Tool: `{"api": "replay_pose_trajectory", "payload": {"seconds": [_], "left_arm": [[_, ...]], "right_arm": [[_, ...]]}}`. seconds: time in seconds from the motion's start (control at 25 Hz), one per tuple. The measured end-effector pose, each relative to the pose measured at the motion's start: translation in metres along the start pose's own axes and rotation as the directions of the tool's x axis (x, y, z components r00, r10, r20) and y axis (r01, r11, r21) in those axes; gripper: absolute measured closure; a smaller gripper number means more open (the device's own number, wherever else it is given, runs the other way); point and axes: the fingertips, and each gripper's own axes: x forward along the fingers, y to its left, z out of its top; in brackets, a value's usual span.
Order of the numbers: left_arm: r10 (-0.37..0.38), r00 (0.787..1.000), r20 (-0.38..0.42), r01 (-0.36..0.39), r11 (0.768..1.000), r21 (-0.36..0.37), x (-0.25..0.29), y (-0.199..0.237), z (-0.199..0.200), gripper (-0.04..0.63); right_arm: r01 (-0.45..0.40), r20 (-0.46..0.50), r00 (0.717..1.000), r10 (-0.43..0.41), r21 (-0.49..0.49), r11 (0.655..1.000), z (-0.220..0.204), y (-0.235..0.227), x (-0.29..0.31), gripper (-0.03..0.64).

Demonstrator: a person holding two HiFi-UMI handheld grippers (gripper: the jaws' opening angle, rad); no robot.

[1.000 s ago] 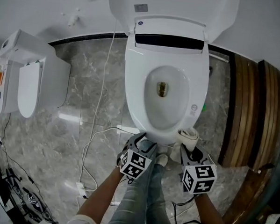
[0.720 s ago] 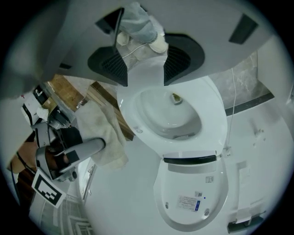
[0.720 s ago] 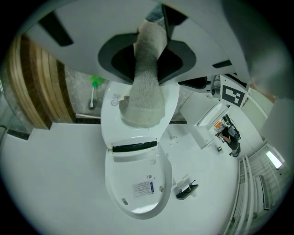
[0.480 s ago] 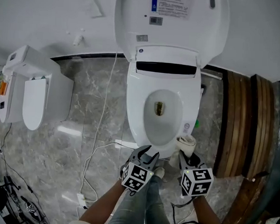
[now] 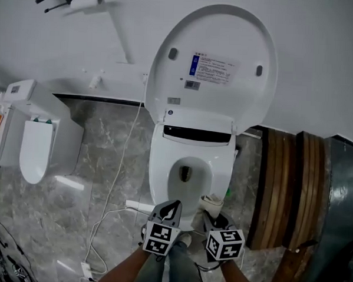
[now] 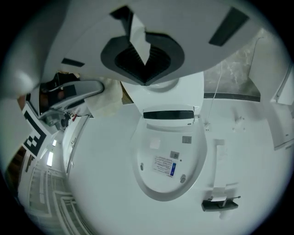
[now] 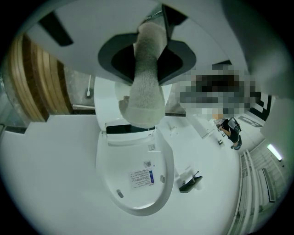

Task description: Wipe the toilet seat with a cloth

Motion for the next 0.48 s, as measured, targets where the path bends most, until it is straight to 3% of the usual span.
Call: {"api": "replay_pose_trajectory", "payload": {"seconds": [0.48], "left_arm": [[0.047,0.998,-0.029,-0.049,0.996,-0.073,0.047,0.024,-0.008,0.584]], "right_arm": [[-0.066,-0.115,0.992,0.052,-0.119,0.991,0.009,-0.051,0.070,0.508]]}}
